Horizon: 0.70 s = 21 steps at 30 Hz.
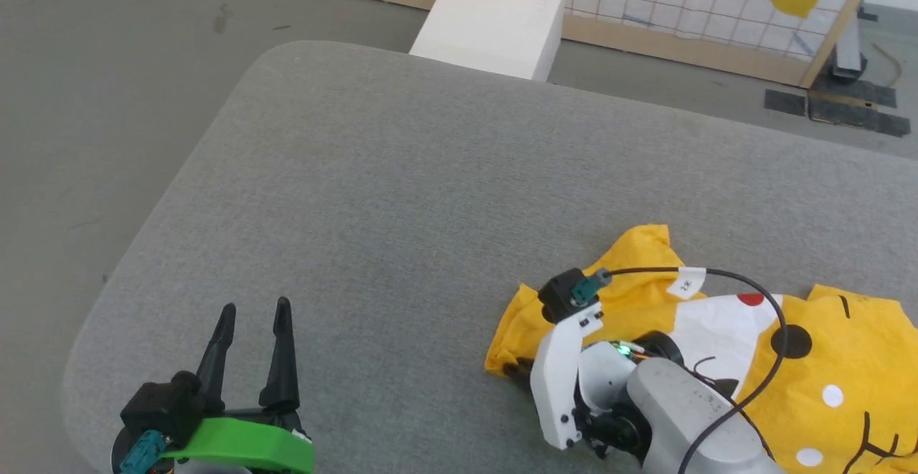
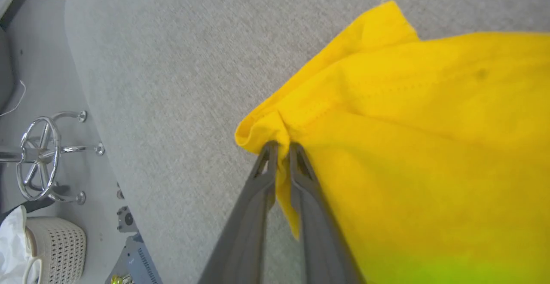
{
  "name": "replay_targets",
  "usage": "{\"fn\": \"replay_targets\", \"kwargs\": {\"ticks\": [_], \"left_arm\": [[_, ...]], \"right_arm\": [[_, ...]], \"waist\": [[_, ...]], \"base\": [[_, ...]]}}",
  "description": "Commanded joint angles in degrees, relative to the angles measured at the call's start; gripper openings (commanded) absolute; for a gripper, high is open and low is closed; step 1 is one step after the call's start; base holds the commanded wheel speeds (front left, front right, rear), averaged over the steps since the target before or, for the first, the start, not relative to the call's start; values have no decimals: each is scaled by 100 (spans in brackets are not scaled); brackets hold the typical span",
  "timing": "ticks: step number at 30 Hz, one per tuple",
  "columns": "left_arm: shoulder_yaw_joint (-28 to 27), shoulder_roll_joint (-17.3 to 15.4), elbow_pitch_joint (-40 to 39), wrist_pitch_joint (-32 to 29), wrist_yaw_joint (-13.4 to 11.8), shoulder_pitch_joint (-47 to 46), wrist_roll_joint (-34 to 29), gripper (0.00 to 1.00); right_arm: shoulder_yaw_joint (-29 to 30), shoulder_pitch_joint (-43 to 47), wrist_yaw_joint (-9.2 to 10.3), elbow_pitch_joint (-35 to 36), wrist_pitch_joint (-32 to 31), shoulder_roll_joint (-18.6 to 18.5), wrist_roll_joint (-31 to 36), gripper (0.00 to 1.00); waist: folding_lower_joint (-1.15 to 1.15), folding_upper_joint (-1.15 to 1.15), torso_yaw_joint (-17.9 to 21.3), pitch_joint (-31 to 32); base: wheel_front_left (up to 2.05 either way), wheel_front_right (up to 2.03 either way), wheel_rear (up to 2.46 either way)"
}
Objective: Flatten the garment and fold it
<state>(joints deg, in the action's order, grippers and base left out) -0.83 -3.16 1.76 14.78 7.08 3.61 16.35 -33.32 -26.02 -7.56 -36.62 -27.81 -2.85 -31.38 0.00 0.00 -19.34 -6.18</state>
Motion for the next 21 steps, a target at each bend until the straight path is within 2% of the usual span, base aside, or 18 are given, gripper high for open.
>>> {"fn": "replay_targets", "kwargs": {"ticks": [1,7,11,16,21], "left_arm": [[-8,26,12,22,41,-8,42,100],[-74,27,-28,22,40,55,20,100],[-115,27,-110,22,40,79,-35,100],[-167,27,-280,22,40,140,-113,100],[-206,28,-428,22,40,203,-188,100]], "right_arm": [[-26,-173,8,-76,96,-3,-14,100],[1,-482,8,-26,398,-3,-328,100],[409,-654,8,149,776,-3,-283,100],[1464,-521,8,473,1550,-3,559,100],[2723,194,8,1327,2202,-3,1395,100]], "waist": [[0,0,-11,22],[0,0,208,91],[0,0,415,142],[0,0,690,184],[0,0,962,173]], "base": [[0,0,0],[0,0,0],[0,0,0],[0,0,0],[0,0,0]]}}
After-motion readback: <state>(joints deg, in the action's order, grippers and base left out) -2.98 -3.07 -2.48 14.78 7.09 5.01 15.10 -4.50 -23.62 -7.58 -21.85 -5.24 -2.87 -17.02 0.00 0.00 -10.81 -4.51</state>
